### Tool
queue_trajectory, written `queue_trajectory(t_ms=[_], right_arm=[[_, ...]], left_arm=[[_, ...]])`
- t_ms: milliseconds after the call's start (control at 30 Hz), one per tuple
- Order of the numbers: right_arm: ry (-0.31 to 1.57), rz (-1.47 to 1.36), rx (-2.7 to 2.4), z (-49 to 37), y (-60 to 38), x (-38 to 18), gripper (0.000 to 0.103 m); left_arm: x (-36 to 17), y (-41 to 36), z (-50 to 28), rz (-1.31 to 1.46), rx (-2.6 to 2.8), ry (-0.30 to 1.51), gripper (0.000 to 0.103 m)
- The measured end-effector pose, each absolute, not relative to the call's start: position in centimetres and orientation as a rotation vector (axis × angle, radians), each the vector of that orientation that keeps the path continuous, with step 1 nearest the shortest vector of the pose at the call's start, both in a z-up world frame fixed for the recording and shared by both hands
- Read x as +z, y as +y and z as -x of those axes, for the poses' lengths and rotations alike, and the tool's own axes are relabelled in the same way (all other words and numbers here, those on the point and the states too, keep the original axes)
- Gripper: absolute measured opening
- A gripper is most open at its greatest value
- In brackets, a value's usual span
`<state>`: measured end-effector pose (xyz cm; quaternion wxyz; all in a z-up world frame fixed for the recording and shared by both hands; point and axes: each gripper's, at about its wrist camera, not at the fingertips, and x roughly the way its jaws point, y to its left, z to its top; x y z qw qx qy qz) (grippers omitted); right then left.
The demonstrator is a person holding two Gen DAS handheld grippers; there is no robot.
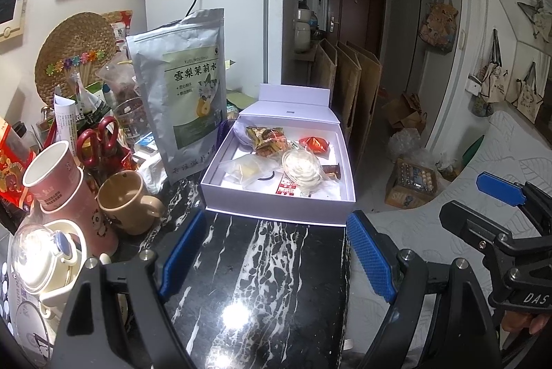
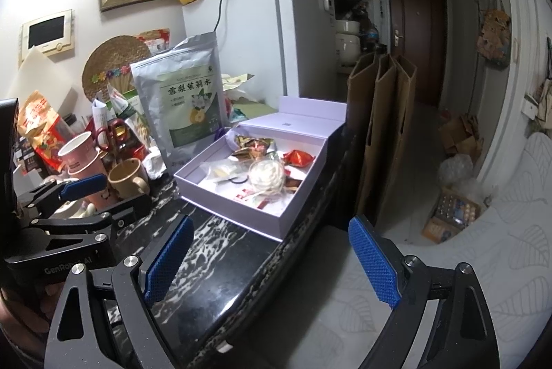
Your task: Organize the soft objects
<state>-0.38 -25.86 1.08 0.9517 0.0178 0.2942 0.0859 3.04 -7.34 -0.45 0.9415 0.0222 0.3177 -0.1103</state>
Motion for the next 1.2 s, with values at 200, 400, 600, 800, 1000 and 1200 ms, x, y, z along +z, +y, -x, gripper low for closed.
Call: queue_trajectory(t_ms=[200,400,600,800,1000,1200], right_arm=[[0.605,-0.033,0.173,0.33,-25.72,1.01,0.092],[0.605,-0.033,0.173,0.34,-25.71,0.98,0.092],[0.607,-0.033,0.174,0.35,-25.66,0.93,0.092],[0.609,-0.032,0.172,0.35,-25.67,0.93,0.092],[0.61,-0.031,0.168,0.26,-25.78,0.94,0.092],[0.611,-0.03,0.168,0.28,-25.74,0.92,0.092]], left_arm=[[-0.51,-7.3,-3.04,-0.046,-0.231,0.651,0.084],[-0.53,-7.29,-3.01,-0.048,-0.235,0.651,0.084],[-0.51,-7.29,-3.0,-0.046,-0.234,0.651,0.084],[-0.44,-7.32,-2.99,-0.045,-0.241,0.656,0.084],[-0.39,-7.33,-2.92,-0.048,-0.247,0.655,0.084],[-0.38,-7.37,-2.9,-0.049,-0.248,0.658,0.084]])
